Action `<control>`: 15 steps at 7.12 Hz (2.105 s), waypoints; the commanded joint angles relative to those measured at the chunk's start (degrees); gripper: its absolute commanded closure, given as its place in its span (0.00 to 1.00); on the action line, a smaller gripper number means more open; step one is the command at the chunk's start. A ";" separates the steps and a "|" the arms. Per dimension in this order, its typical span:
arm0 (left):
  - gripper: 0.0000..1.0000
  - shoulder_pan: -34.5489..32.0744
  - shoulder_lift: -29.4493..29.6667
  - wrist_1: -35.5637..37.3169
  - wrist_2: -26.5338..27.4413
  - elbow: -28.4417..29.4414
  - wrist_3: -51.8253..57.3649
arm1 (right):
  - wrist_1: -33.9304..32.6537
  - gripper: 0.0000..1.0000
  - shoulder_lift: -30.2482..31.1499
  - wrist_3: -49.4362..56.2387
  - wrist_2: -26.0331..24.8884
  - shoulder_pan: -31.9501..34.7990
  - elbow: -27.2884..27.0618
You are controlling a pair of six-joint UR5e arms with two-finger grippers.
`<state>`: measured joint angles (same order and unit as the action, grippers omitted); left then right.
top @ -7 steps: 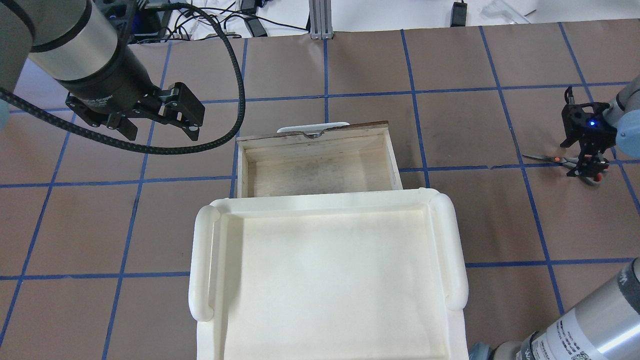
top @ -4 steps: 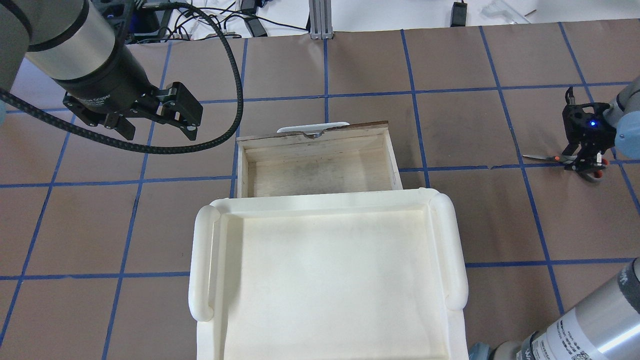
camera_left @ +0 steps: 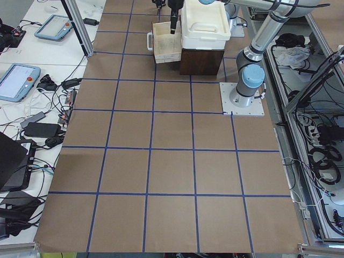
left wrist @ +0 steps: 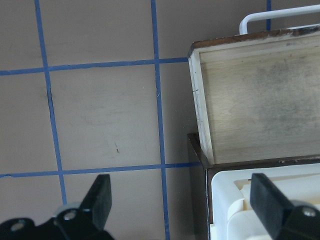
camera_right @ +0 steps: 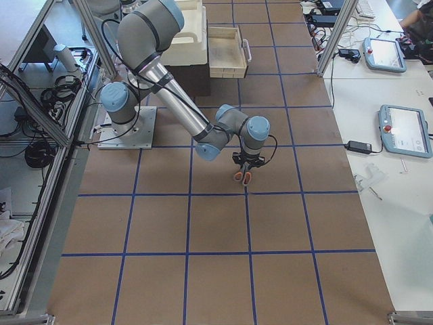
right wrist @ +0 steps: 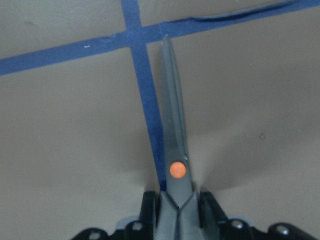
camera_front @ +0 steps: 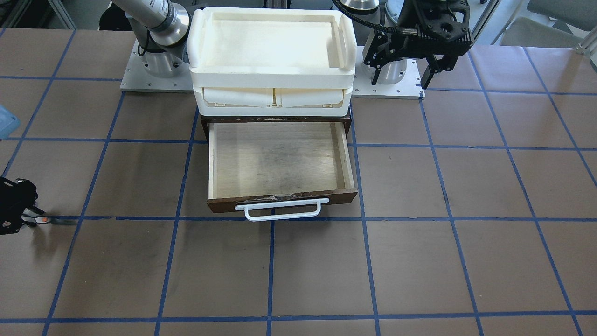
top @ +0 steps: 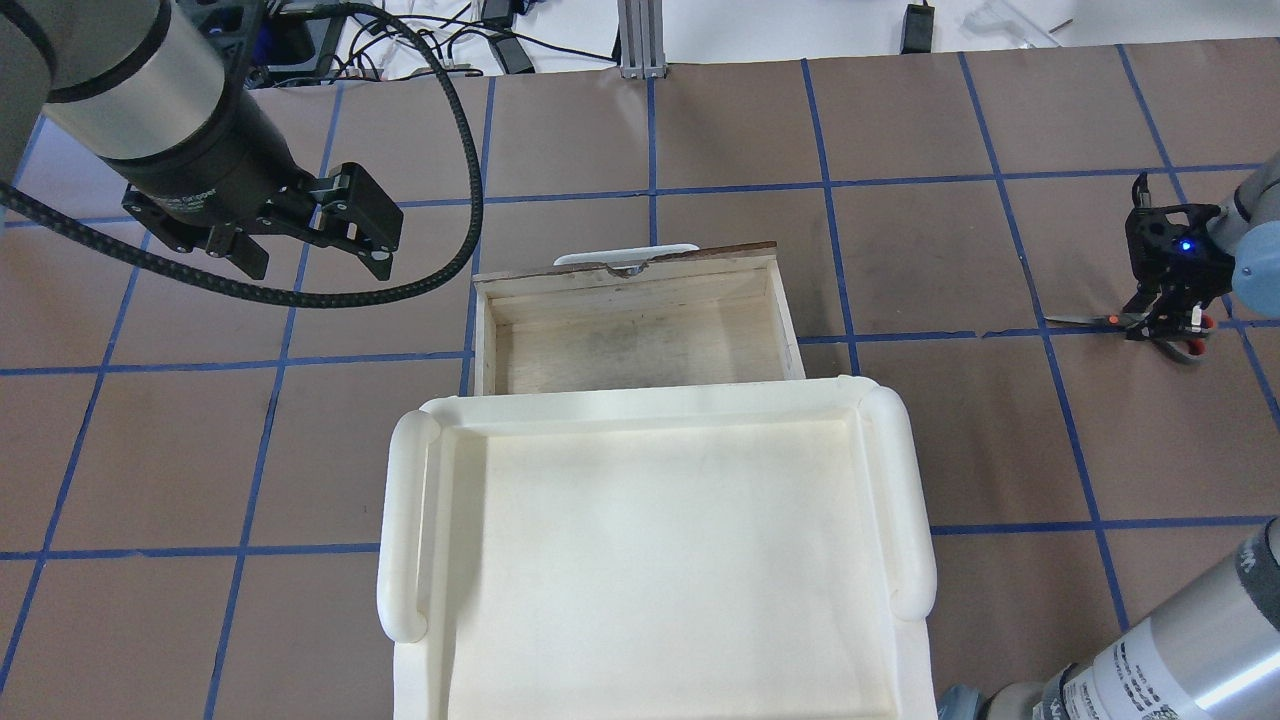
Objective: Put scissors in drawer and close it
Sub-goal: 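Lift the scissors with the right gripper and carry toward the drawer, then lower the scissors into the open wooden drawer with the right gripper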
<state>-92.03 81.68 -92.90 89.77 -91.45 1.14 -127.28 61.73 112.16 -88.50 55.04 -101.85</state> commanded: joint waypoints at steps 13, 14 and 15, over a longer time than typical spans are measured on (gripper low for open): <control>0.00 -0.17 0.06 -0.18 -0.12 -0.83 -0.35 | 21.38 1.00 19.93 -48.29 0.43 42.28 9.12; 0.00 -0.26 0.06 -0.09 -0.12 -0.93 -0.52 | 20.33 1.00 19.40 -53.74 0.52 47.65 9.82; 0.00 -0.26 -0.64 -0.35 0.14 -1.01 -0.18 | 19.10 1.00 18.35 -54.32 0.78 51.27 9.39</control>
<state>-92.25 81.53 -93.11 89.74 -92.31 0.77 -106.88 81.03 60.97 -87.93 100.91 -92.36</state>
